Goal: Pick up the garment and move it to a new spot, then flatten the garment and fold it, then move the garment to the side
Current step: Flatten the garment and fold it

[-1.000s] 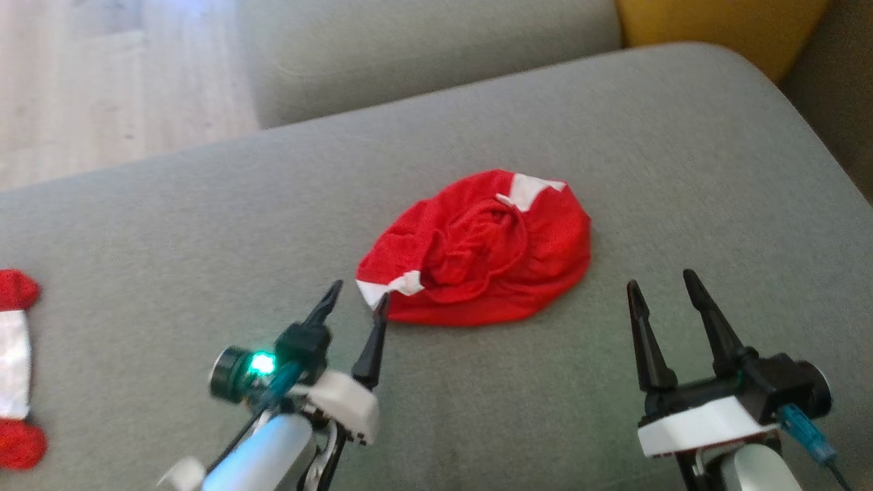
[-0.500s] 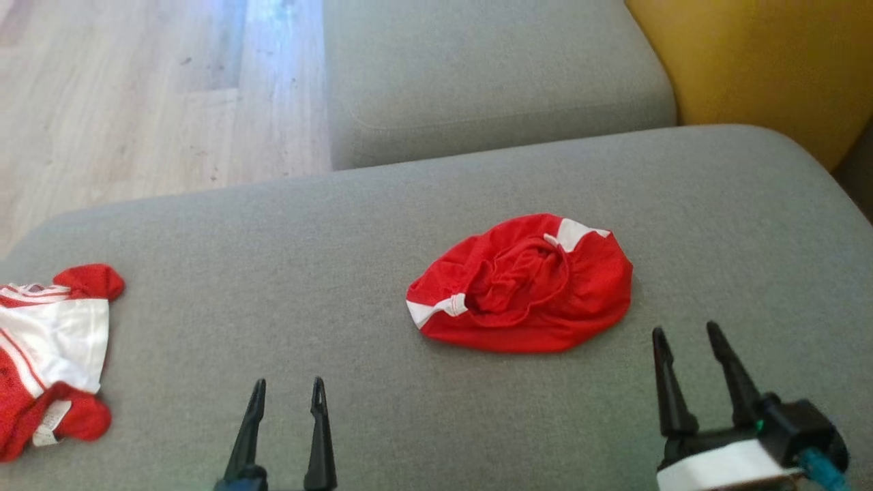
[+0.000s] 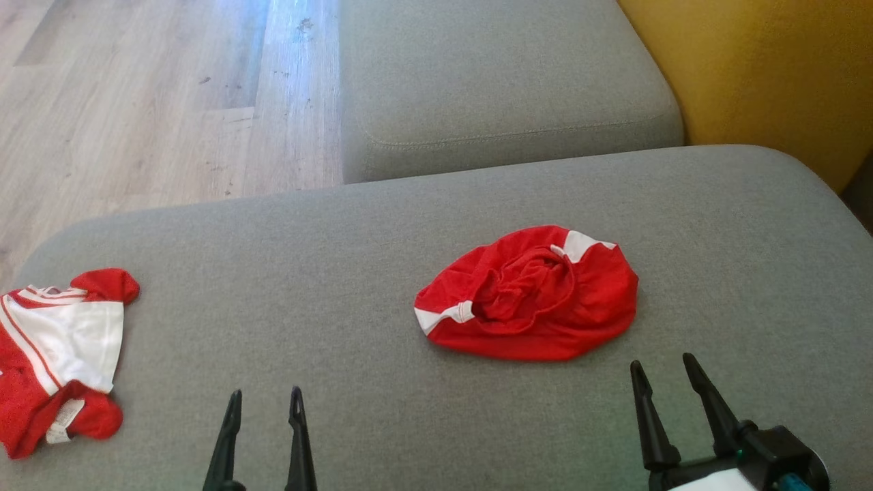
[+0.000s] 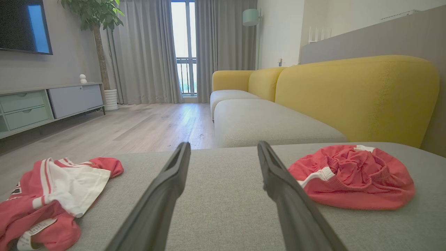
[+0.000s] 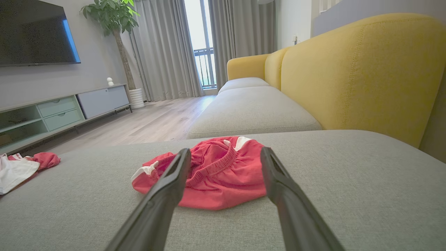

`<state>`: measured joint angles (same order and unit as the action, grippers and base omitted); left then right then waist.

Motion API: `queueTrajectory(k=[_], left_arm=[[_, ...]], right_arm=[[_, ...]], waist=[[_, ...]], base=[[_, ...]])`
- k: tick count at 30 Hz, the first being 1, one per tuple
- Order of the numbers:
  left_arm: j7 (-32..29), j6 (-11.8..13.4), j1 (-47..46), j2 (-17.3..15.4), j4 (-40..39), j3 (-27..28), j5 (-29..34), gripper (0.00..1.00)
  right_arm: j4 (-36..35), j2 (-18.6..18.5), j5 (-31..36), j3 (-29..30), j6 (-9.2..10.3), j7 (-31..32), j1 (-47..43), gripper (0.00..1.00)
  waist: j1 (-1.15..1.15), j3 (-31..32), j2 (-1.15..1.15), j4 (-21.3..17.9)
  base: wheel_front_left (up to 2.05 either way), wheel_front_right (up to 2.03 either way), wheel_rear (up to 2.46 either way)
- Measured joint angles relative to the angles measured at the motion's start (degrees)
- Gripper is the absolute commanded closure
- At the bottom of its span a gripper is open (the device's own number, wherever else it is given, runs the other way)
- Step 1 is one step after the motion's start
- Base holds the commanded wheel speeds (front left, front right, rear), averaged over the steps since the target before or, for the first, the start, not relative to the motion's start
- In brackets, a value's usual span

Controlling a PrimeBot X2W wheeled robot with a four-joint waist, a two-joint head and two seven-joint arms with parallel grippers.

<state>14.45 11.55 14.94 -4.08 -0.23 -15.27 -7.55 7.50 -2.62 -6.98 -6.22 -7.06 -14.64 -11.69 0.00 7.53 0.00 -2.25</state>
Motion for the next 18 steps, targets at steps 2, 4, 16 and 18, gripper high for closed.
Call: queueTrajectory(k=[2,4,16,18], left_arm=[[0.0,-0.16,0.14,0.12,0.01,0.53,0.18,0.0],[0.0,-0.63,0.42,0.21,0.13,0.58,0.57,0.0],[0.0,-0.88,0.77,0.47,0.12,0.74,0.56,0.0],[0.0,-0.42,0.86,0.49,0.13,0.69,0.56,0.0]], right_arm=[[-0.02,0.0,0.0,-0.36,0.0,0.0,0.0,0.0],[-0.02,0.0,0.0,-0.48,0.0,0.0,-0.01,0.0],[-0.02,0.0,0.44,-0.81,0.0,0.0,-0.49,0.0],[0.0,0.0,0.44,-0.81,0.0,0.0,-0.76,0.0]], waist=[[0.0,0.1,0.0,-0.03],[0.0,0.14,0.0,0.03],[0.0,0.77,0.0,0.15],[0.0,0.87,0.0,0.06]], base=[[0.0,0.0,0.0],[0.0,0.0,0.0],[0.0,0.0,0.0],[0.0,0.0,0.0]])
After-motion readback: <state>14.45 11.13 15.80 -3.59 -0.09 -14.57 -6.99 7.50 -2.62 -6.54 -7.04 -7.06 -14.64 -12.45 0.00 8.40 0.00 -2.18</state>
